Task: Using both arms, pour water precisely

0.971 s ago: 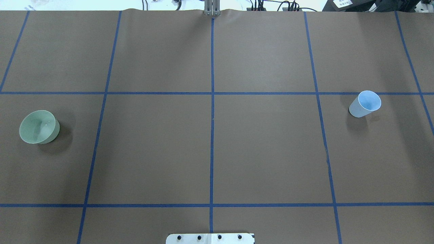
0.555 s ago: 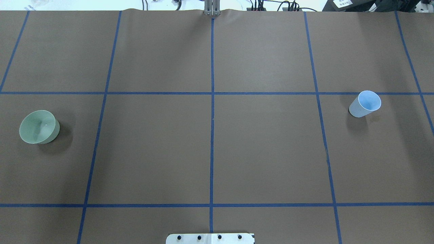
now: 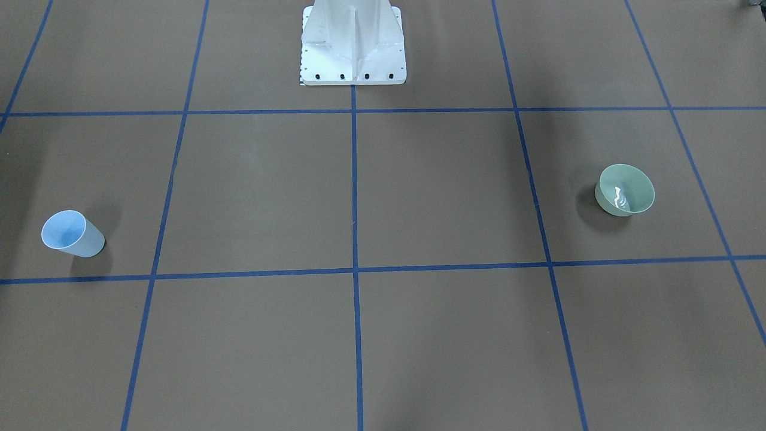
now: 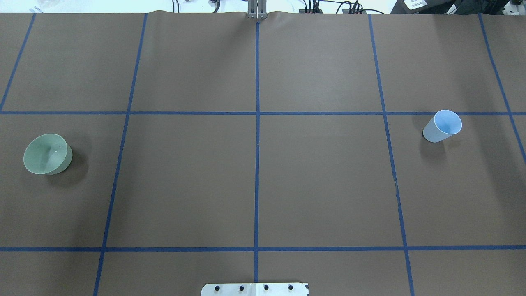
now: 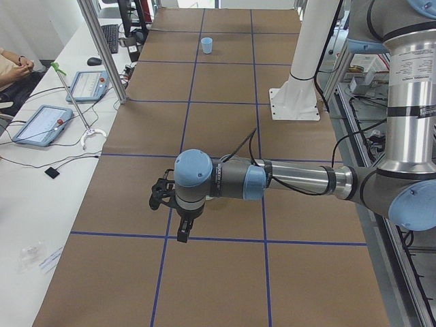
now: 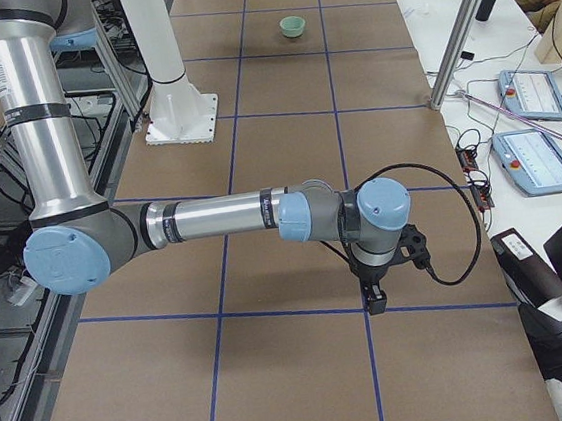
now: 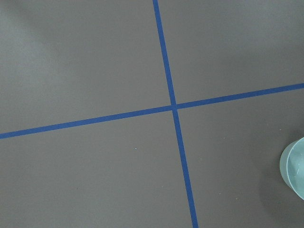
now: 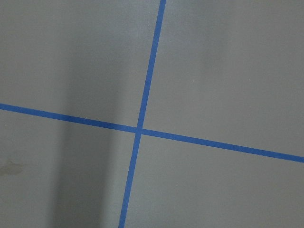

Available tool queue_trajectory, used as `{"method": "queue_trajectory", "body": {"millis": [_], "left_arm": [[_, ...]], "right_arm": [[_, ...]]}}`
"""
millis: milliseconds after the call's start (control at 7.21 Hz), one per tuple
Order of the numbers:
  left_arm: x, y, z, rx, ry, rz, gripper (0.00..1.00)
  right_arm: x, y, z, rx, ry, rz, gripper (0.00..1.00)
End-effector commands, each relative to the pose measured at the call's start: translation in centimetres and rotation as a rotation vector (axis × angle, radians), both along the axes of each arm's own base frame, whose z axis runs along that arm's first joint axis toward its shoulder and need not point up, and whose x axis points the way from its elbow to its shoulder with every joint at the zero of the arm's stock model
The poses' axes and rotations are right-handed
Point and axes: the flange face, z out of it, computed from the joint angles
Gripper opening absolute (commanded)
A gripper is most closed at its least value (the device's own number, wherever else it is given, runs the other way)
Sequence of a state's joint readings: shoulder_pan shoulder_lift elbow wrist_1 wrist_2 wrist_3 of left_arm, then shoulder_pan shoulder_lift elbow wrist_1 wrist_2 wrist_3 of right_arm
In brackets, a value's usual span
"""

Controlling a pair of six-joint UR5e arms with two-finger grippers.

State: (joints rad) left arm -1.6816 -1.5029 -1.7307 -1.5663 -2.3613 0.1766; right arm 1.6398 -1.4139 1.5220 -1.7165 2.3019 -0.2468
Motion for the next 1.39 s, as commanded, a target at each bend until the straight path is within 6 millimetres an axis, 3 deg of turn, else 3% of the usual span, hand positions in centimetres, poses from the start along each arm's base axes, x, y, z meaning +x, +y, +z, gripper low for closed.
{"method": "queue_trajectory", "body": {"millis": [0, 1248], "left_arm": [[0.0, 0.1, 0.3, -0.010, -0.001, 0.000, 1.00], [0.1, 0.0, 0.9, -0.019, 0.000, 0.004, 1.00]], "right_arm": [[0.0, 0.6, 0.0, 0.002, 0.000, 0.000, 1.00], [-0.2, 1.6, -0.4, 0.007, -0.006, 0.006, 1.00]]}}
